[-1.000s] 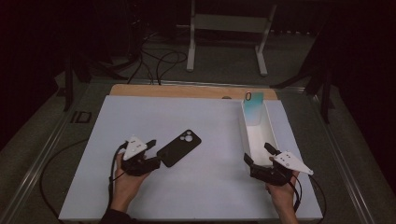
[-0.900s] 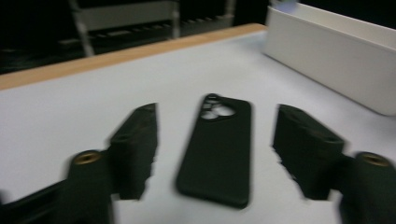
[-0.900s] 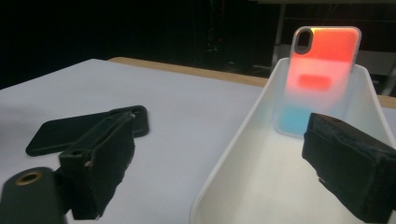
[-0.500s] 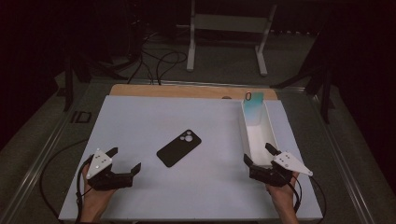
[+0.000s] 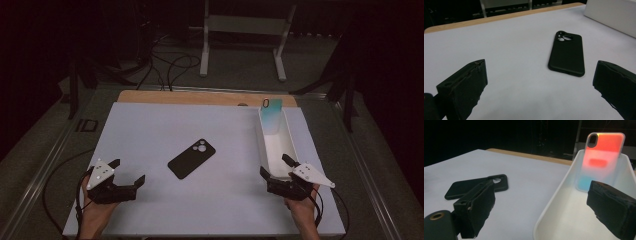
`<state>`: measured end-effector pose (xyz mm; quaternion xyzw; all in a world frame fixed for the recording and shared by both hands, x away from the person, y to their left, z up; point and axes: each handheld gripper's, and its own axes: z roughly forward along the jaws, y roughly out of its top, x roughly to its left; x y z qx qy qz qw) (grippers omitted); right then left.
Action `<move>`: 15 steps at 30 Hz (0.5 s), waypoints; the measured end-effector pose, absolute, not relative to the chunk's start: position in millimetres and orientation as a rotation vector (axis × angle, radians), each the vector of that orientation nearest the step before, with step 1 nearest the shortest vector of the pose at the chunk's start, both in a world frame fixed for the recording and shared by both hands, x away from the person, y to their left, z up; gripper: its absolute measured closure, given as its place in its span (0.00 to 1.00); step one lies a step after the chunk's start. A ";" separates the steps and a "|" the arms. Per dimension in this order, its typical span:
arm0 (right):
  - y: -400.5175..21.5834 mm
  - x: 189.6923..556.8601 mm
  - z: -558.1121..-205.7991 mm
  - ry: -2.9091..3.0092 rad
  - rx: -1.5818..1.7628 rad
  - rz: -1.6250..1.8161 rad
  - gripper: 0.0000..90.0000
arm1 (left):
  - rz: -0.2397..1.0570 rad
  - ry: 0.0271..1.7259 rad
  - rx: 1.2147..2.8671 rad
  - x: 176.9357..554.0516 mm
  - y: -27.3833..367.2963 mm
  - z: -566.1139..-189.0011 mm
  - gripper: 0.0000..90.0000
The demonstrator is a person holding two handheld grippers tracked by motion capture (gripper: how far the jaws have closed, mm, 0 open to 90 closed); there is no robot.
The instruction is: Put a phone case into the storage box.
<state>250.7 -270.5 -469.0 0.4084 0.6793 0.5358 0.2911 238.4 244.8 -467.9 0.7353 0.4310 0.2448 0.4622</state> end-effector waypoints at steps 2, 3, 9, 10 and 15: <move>-271.1 251.1 -469.0 1.812 1.092 1.433 0.09 | 0.584 1.049 1.817 240.9 241.9 -465.5 0.00; -271.4 251.2 -468.8 1.810 1.095 1.431 0.09 | 0.582 1.040 1.821 242.2 239.9 -464.1 0.00; -272.3 251.6 -466.7 1.816 1.104 1.419 0.09 | 0.551 1.026 1.845 256.6 224.9 -456.4 0.00; -272.5 251.6 -466.6 1.813 1.101 1.416 0.09 | 0.544 1.028 1.850 260.3 222.5 -455.7 0.00; -274.2 251.8 -466.6 1.809 1.101 1.404 0.09 | 0.518 1.017 1.900 277.4 206.8 -455.2 0.00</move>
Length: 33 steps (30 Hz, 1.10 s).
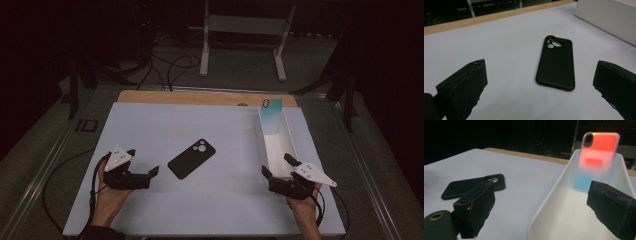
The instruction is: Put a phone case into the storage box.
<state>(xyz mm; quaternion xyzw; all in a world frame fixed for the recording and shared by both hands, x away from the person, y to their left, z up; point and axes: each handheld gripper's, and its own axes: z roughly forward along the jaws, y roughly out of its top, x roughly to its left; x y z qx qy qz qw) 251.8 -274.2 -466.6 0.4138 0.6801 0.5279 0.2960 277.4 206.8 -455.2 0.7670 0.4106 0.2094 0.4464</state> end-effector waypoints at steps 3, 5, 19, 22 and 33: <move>-275.3 252.0 -467.4 1.804 1.106 1.406 0.09 | 0.503 1.008 1.926 286.2 198.4 -457.3 0.00; -276.1 252.1 -467.6 1.802 1.108 1.407 0.09 | 0.492 1.014 1.939 292.9 193.2 -459.5 0.00; -276.3 253.3 -469.2 1.804 1.127 1.382 0.09 | 0.410 1.051 2.011 323.0 168.9 -475.6 0.00; -276.5 253.5 -469.2 1.805 1.129 1.382 0.09 | 0.403 1.053 2.021 326.2 165.3 -478.0 0.00; -275.6 253.5 -469.4 1.812 1.123 1.381 0.09 | 0.360 1.055 2.097 339.9 149.3 -493.1 0.00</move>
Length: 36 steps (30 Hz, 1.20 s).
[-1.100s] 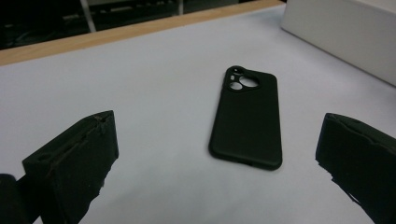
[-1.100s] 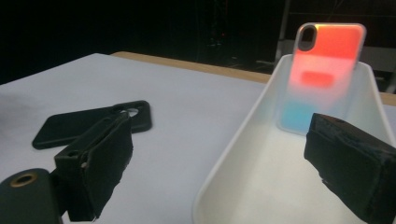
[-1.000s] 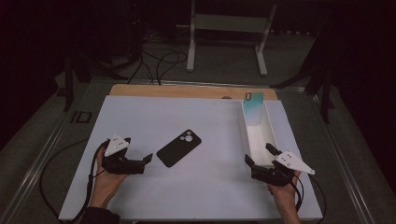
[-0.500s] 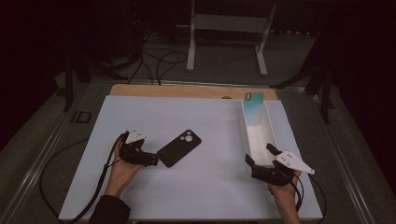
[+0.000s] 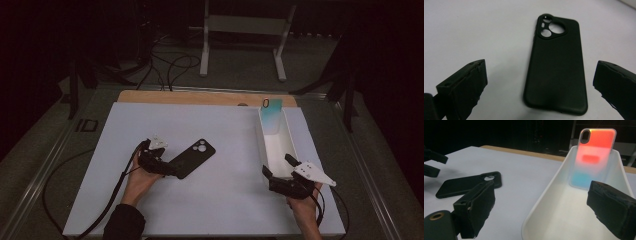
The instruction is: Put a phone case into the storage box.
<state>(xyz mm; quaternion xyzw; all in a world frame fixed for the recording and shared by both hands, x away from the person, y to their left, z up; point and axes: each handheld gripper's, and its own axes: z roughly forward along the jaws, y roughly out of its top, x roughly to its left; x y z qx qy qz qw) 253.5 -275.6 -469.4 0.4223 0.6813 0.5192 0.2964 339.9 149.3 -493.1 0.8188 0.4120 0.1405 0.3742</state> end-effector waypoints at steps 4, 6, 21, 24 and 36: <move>-275.5 253.7 -469.5 1.812 1.123 1.380 0.09 | 0.344 1.053 2.125 344.0 143.9 -498.7 0.00; -275.4 253.8 -469.6 1.813 1.122 1.379 0.09 | 0.338 1.052 2.142 345.5 140.7 -501.0 0.00; -275.4 253.9 -469.8 1.811 1.126 1.383 0.09 | 0.284 1.046 2.270 353.6 119.6 -513.4 0.00; -274.7 254.1 -470.1 1.813 1.122 1.379 0.09 | 0.270 1.040 2.293 354.1 116.4 -516.6 0.01; -273.4 254.6 -470.6 1.818 1.124 1.378 0.09 | 0.285 1.021 2.373 356.2 107.5 -518.8 0.05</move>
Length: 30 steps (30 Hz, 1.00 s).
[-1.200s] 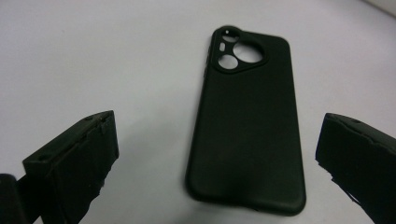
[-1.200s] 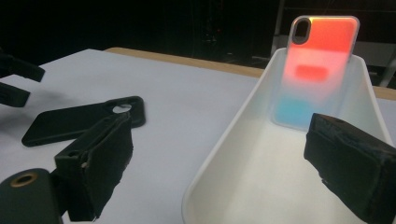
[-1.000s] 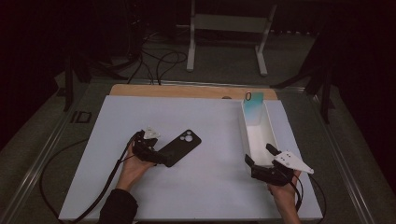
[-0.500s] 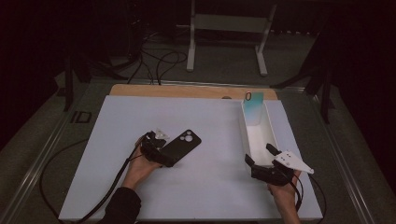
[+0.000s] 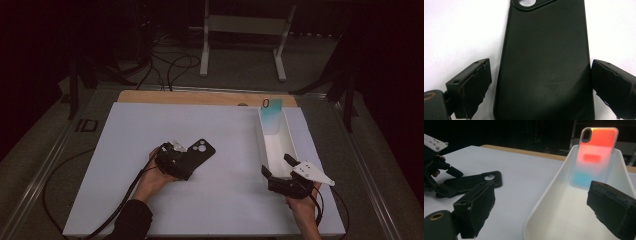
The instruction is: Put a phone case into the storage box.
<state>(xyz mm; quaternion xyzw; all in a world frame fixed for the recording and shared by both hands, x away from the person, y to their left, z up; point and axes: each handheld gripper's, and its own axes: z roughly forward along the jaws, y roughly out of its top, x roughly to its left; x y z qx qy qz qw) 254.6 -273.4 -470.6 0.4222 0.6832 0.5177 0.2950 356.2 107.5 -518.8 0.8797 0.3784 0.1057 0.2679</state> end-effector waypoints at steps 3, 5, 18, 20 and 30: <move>-272.6 254.7 -470.5 1.820 1.120 1.379 0.09 | 0.273 1.026 2.394 358.3 105.8 -518.0 0.05; -272.3 254.7 -470.3 1.821 1.121 1.377 0.09 | 0.266 1.032 2.411 360.0 104.5 -517.0 0.05; -267.1 257.3 -469.5 1.828 1.120 1.388 0.09 | 0.244 1.016 2.457 364.2 101.4 -514.8 0.06; -266.8 258.0 -469.5 1.827 1.121 1.391 0.09 | 0.242 1.015 2.460 364.3 101.2 -514.3 0.07; -265.9 258.8 -468.8 1.833 1.115 1.392 0.09 | 0.237 0.998 2.478 363.3 99.0 -511.0 0.15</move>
